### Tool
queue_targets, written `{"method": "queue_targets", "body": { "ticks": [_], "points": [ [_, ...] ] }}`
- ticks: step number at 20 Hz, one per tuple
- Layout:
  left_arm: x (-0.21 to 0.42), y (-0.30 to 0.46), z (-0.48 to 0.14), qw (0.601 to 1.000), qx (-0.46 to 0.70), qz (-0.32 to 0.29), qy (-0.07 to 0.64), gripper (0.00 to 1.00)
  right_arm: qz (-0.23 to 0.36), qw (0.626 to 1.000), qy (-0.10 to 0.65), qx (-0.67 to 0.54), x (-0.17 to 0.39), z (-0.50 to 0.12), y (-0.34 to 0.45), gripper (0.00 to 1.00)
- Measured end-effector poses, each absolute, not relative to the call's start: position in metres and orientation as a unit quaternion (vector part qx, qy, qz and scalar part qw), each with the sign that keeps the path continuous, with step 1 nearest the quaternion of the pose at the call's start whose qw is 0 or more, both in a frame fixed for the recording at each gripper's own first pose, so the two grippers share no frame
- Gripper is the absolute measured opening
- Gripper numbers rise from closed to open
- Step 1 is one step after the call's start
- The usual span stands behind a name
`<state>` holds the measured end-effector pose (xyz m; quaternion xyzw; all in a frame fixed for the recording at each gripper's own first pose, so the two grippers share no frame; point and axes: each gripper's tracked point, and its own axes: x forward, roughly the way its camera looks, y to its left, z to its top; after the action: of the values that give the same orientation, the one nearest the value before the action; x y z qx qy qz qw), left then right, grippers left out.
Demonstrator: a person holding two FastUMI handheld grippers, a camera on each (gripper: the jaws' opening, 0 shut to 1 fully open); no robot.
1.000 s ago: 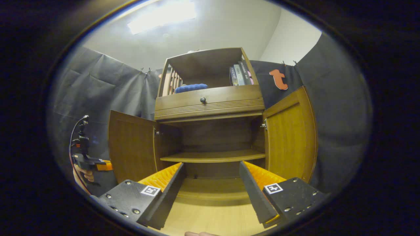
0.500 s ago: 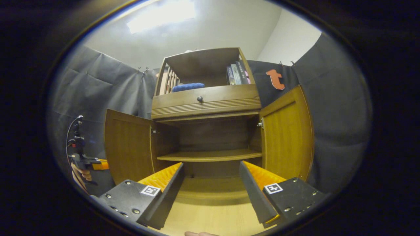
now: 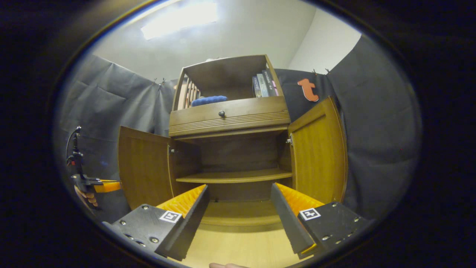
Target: Open the right door of the double-door shoe cabinet with the right hand, and open the left door with the left hand.
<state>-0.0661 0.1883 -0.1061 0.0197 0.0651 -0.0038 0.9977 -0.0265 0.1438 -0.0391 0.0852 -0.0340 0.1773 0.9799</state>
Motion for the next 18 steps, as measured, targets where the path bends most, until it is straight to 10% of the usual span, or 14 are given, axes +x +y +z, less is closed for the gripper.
{"method": "queue_targets", "body": {
  "ticks": [4,5,7,18],
  "points": [
    [-0.095,0.161,-0.062,0.999,0.032,0.012,-0.006,0.29,0.17,0.982,-0.034,0.081,-0.031,-0.038,0.13,0.99],
    [-0.1,0.153,-0.053,0.999,0.036,0.013,-0.024,0.48,0.169,0.982,-0.035,0.08,-0.032,-0.038,0.127,0.99],
    [-0.102,0.135,-0.042,0.998,0.04,0.012,-0.043,0.35,0.165,0.982,-0.038,0.078,-0.034,-0.035,0.119,0.99],
    [-0.089,0.054,-0.01,0.996,0.023,-0.025,-0.086,0.45,0.143,0.984,-0.063,0.089,-0.042,-0.011,0.076,0.99]
  ]
}}
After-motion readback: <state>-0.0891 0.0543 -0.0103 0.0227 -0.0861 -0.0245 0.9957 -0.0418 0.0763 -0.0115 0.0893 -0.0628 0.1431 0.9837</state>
